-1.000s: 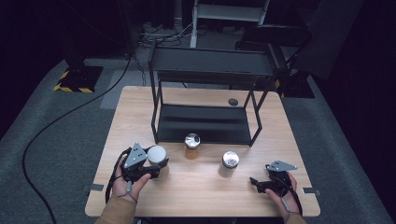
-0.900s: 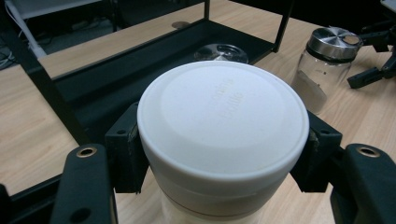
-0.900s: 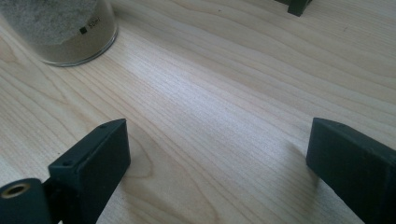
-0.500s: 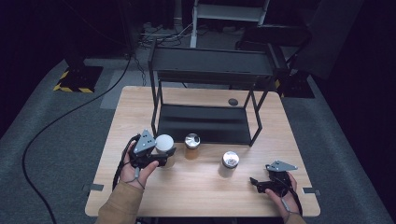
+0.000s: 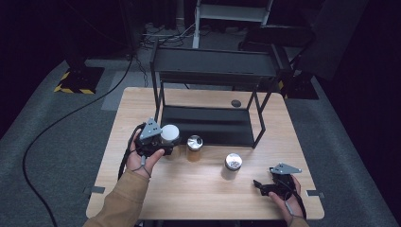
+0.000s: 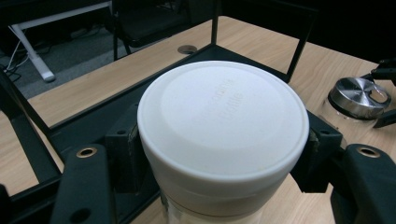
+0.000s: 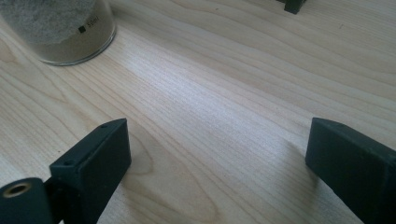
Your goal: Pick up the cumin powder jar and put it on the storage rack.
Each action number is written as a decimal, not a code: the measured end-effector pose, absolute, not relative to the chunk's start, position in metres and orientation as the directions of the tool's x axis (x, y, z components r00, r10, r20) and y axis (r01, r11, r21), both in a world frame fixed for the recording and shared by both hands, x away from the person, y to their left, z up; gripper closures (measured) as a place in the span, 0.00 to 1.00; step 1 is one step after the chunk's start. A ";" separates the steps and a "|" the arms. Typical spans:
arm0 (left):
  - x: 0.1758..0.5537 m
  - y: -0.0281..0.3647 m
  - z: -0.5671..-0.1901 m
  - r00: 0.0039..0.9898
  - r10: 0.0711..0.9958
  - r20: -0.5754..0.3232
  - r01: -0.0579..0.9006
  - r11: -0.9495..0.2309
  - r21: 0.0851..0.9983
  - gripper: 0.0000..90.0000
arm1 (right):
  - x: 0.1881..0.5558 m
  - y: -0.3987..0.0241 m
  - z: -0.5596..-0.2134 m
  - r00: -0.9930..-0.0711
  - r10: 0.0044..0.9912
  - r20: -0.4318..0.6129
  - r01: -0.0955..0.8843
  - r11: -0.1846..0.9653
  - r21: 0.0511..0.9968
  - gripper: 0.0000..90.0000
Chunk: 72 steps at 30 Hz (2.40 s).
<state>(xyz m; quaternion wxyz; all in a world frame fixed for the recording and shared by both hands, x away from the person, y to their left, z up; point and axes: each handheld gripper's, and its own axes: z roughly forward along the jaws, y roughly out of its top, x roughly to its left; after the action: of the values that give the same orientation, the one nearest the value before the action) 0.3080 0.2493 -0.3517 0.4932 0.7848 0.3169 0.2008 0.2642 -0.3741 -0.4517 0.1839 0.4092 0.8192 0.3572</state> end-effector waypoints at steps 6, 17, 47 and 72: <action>0.319 0.244 -0.336 0.716 0.698 0.030 0.279 -0.325 0.904 0.37 | 0.264 -0.374 -0.452 -0.598 0.802 -0.009 0.539 0.410 0.736 0.08; 0.337 0.235 -0.325 0.711 0.702 0.033 0.274 -0.319 0.907 0.37 | 0.264 -0.374 -0.452 -0.598 0.802 -0.008 0.539 0.409 0.736 0.08; 0.395 0.194 -0.343 0.649 0.759 0.051 0.340 -0.349 0.873 0.37 | 0.265 -0.374 -0.452 -0.602 0.798 -0.008 0.537 0.413 0.735 0.08; 0.415 0.175 -0.358 0.626 0.779 0.044 0.425 -0.387 0.818 0.36 | 0.265 -0.374 -0.452 -0.602 0.798 -0.008 0.537 0.413 0.735 0.08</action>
<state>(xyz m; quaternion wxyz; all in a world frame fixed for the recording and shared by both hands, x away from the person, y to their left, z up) 0.4153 0.1746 -0.3578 0.4077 0.8041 0.3743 0.2169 0.2646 -0.3744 -0.4516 0.1823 0.4069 0.8205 0.3577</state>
